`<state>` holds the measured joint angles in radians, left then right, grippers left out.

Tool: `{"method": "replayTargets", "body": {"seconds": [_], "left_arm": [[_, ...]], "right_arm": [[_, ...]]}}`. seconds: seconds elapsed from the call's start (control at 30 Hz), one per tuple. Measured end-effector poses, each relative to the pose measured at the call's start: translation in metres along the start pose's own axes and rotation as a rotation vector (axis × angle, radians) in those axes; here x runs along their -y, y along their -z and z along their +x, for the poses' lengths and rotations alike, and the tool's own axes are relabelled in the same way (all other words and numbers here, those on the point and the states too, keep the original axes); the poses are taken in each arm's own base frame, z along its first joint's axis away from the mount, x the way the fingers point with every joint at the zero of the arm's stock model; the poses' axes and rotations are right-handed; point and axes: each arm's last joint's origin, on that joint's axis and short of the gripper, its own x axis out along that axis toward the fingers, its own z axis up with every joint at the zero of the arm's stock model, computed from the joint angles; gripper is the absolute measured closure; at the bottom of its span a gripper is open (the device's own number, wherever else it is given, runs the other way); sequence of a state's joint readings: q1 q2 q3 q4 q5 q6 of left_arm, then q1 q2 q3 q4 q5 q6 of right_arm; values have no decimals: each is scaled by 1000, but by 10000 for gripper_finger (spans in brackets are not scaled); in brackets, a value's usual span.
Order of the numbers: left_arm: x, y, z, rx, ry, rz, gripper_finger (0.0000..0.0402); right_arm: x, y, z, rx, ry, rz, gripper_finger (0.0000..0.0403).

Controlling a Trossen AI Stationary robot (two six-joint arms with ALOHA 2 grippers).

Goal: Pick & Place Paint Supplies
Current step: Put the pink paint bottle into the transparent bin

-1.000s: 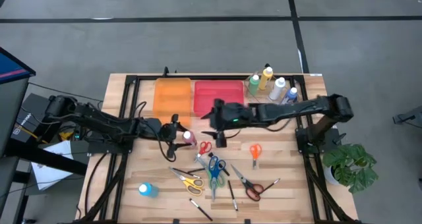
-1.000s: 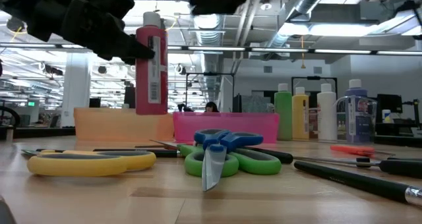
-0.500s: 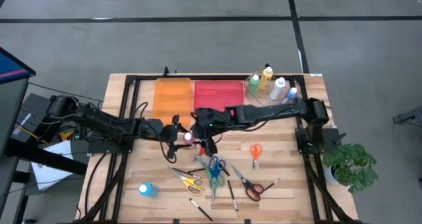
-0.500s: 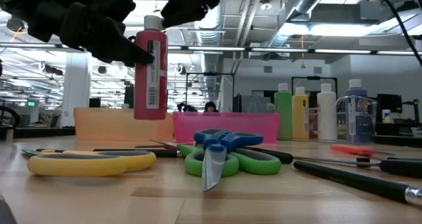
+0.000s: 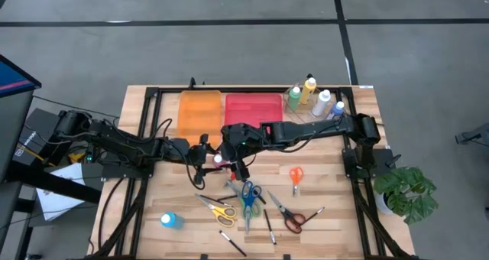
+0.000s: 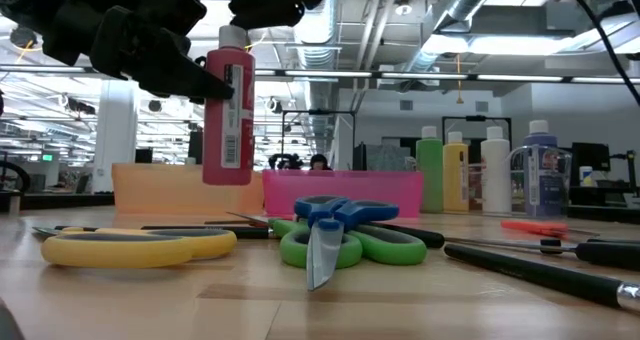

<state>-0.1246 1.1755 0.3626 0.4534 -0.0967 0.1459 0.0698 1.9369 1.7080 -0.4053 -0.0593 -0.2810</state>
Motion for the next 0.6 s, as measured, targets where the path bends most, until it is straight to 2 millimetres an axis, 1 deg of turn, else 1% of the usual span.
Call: {"method": "replayTargets", "body": {"seconds": [0.27, 0.37, 0.4, 0.53, 0.6], "left_arm": [[0, 0, 0, 1, 0, 0, 169], [0, 0, 0, -1, 1, 0, 169], [0, 0, 0, -1, 1, 0, 169], [0, 0, 0, -1, 1, 0, 169], [0, 1, 0, -5, 1, 2, 170]], "right_arm": [[5, 3, 2, 20, -14, -3, 153], [6, 9, 15, 14, -15, 0, 153], [6, 12, 17, -6, -23, 4, 153], [10, 11, 21, 20, -22, 7, 153], [8, 20, 24, -34, -43, 17, 153]]}}
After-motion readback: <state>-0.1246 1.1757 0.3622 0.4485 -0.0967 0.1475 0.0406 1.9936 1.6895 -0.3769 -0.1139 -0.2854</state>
